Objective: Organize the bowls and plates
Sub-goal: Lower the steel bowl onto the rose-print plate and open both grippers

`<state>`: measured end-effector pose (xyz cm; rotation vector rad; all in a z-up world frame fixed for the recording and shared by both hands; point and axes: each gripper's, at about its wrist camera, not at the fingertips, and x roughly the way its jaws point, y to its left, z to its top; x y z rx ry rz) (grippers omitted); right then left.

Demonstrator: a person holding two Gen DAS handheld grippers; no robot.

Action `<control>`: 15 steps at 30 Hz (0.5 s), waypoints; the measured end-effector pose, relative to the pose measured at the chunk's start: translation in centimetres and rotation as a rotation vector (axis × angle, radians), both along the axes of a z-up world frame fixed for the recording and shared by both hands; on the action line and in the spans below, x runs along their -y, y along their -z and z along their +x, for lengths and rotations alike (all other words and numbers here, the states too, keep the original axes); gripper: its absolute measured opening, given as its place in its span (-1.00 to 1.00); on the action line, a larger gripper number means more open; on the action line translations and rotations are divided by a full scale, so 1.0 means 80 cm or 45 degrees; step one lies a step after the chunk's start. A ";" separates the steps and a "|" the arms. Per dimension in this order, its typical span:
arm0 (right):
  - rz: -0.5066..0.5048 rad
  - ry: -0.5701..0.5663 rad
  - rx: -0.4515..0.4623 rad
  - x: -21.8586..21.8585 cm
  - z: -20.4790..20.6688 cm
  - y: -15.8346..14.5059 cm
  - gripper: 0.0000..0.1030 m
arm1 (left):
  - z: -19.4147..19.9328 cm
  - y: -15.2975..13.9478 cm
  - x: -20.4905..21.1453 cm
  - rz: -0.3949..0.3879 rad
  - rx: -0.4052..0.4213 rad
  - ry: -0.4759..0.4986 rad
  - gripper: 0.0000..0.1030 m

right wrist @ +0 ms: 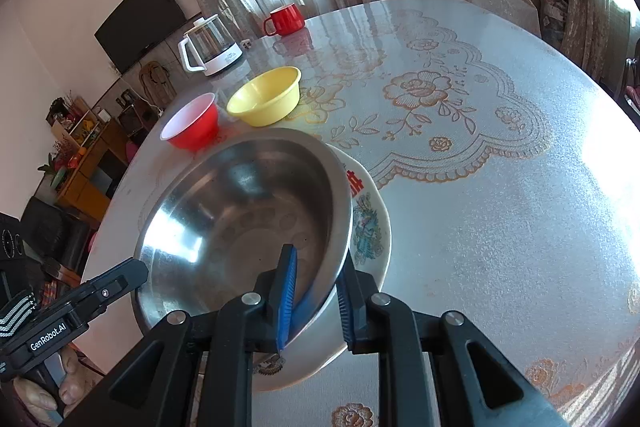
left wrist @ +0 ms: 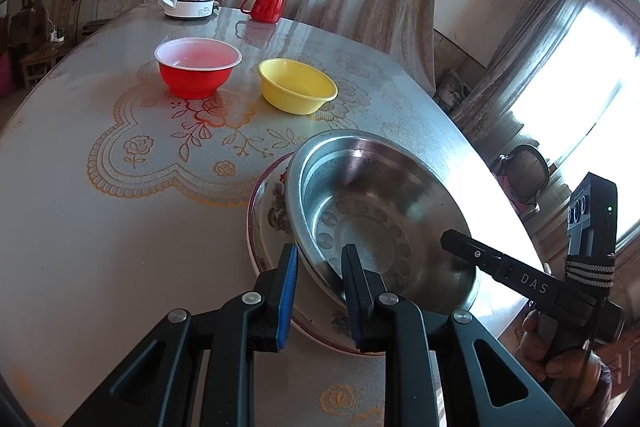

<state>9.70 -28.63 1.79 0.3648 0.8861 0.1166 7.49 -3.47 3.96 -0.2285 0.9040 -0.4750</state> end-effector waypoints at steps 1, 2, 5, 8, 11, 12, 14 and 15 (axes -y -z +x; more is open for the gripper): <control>0.008 0.000 -0.001 0.001 0.000 0.000 -0.63 | 0.000 0.000 -0.001 -0.001 -0.001 -0.001 -0.55; 0.018 0.000 -0.003 0.001 -0.001 0.001 -0.63 | 0.000 0.000 -0.002 -0.005 -0.001 -0.002 -0.55; 0.031 -0.006 -0.006 0.002 -0.001 0.001 -0.62 | 0.000 0.000 -0.004 -0.012 -0.001 -0.004 -0.53; 0.026 -0.006 -0.005 0.002 -0.001 0.000 -0.62 | 0.001 0.000 -0.006 -0.024 -0.004 -0.006 -0.49; 0.015 -0.004 0.005 0.002 -0.003 -0.002 -0.61 | 0.001 0.001 -0.010 -0.040 0.001 -0.006 -0.48; 0.017 0.002 0.007 0.004 -0.004 -0.003 -0.56 | 0.001 0.001 -0.012 -0.045 0.000 -0.008 -0.45; 0.023 0.014 0.006 0.008 -0.004 -0.002 -0.53 | 0.002 0.002 -0.015 -0.064 -0.006 -0.016 -0.44; 0.025 0.021 0.004 0.010 -0.003 -0.002 -0.52 | 0.003 0.001 -0.018 -0.078 -0.005 -0.022 -0.44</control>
